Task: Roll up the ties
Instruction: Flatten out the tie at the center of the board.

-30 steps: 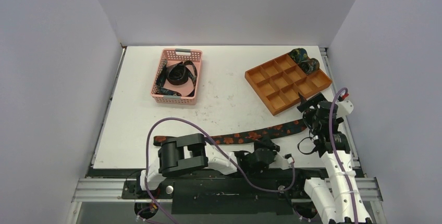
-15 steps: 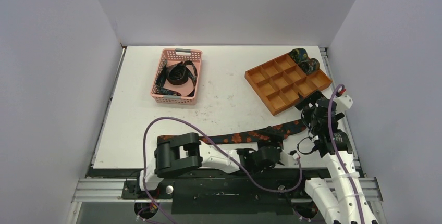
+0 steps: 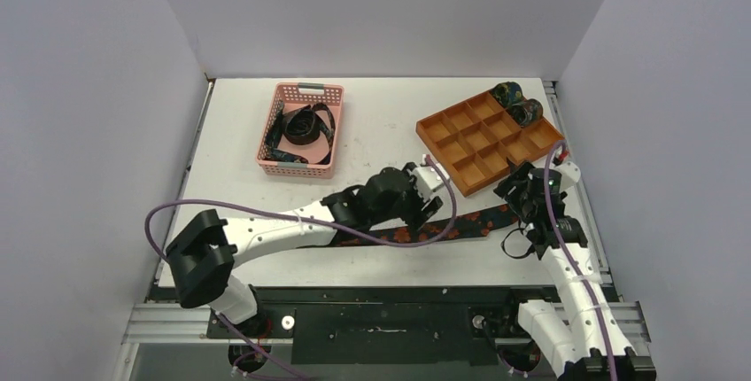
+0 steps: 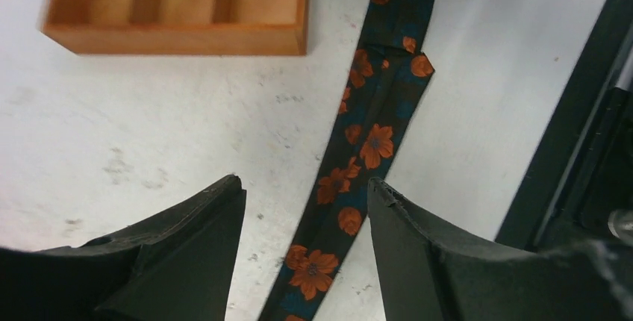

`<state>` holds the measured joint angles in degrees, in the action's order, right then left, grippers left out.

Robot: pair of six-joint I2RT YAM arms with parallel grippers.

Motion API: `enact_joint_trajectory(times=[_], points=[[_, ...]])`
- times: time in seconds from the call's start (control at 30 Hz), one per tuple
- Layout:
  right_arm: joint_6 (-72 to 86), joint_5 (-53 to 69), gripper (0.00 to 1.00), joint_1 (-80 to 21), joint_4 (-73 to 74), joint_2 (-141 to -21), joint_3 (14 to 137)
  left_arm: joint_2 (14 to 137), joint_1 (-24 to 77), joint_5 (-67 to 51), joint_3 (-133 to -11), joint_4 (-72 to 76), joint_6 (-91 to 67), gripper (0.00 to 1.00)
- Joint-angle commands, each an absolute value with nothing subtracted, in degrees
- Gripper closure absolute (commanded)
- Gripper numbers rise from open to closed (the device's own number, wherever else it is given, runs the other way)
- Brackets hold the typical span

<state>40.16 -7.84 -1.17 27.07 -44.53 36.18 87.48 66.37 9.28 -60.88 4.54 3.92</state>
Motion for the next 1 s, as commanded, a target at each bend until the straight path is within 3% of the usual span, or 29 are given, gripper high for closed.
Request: enact_joint_trajectory(times=[0.0, 0.17, 0.4, 0.67, 0.97], points=[[40.3, 0.4, 0.35, -0.6, 23.7, -48.2, 31.6, 94.3, 61.2, -14.7, -65.5, -3.3, -11.2, 0.42], [44.5, 4.5, 0.40, -0.9, 22.2, -50.2, 26.6, 101.1, 55.3, -18.8, -69.1, -6.0, -19.1, 0.48], [47.8, 6.1, 0.47, -3.1, 20.8, -54.2, 22.4, 96.3, 50.2, -9.6, -63.8, -7.8, -25.1, 0.49], [47.8, 5.6, 0.61, -3.3, 21.2, -54.0, 20.7, 90.7, 50.3, -8.6, -56.9, -3.4, -29.4, 0.50], [48.5, 8.2, 0.94, -3.3, 18.5, -51.7, 21.1, 87.7, 50.4, -9.1, -54.1, -2.2, -30.7, 0.56]])
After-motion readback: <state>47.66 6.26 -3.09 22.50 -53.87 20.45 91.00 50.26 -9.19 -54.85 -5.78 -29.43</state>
